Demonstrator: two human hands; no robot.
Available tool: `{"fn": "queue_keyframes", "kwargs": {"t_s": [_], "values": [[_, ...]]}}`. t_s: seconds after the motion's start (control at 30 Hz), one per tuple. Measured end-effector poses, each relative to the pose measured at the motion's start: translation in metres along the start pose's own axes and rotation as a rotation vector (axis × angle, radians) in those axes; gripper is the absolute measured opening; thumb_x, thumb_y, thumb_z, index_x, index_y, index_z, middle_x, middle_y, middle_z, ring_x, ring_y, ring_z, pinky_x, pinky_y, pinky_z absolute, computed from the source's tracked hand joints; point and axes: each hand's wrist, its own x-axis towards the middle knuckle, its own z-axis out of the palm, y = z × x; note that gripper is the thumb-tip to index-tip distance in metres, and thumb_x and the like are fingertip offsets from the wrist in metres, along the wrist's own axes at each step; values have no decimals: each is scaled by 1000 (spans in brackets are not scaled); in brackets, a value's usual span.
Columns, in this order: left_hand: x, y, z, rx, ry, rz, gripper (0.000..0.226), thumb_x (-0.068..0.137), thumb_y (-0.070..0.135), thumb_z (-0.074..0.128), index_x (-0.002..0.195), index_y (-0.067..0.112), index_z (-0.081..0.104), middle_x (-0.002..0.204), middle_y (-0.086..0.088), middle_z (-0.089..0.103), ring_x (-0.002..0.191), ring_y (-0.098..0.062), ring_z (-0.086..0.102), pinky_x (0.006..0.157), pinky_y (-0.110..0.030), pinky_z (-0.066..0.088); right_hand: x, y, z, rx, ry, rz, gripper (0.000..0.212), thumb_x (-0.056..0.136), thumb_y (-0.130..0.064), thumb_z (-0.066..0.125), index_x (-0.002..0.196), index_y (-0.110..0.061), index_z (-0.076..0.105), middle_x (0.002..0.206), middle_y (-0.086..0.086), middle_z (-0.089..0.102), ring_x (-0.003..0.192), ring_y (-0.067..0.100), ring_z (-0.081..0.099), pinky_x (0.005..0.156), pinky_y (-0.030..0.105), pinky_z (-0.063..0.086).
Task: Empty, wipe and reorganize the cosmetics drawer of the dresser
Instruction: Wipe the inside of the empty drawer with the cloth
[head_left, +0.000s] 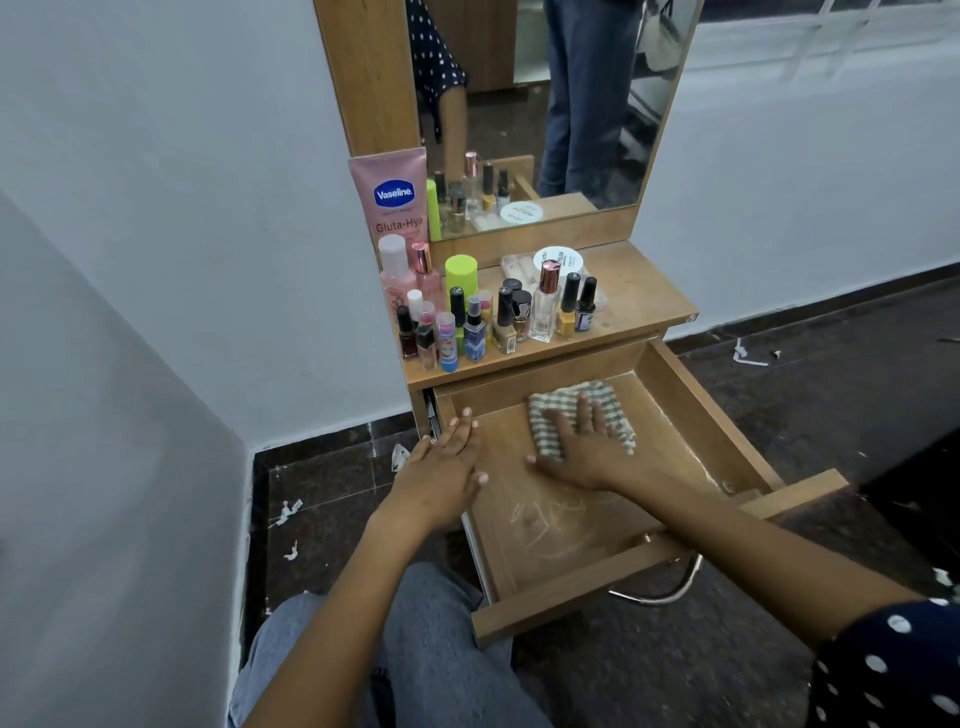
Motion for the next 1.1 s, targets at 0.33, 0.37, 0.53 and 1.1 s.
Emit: {"fn": "queue_keyframes", "kwargs": {"t_s": [0.33,0.37,0.53,1.1], "values": [[1,-3,4,-14,7,1,64,103,35,29,150,17,-10,155,1,-23,144,-13,-16,115,-35,-7,16,32,-20,25,199,217,91,89,-69,31,152,-14,-5,157,25,-9,146,41,-4,119,52,8],[1,-3,4,-19,6,-1,64,103,35,29,150,17,-10,155,1,-23,143,-12,-16,115,-35,-7,16,30,-22,5,210,233,90,90,-68,31,152,-14,-4,157,26,-6,146,42,1,118,51,12],[1,-5,6,-18,7,4,65,103,36,29,150,18,-11,154,2,-24,144,-12,-16,115,-36,-7,7,21,-26,24,207,356,80,95,-55,37,151,-16,-5,155,31,4,142,45,16,117,49,19],[2,-6,9,-39,18,7,64,103,33,30,151,15,-9,155,0,-23,144,-13,-16,115,-37,-6,-45,-3,-25,180,428,481,32,96,-17,35,123,-8,51,117,17,60,108,34,56,89,48,50]]}}
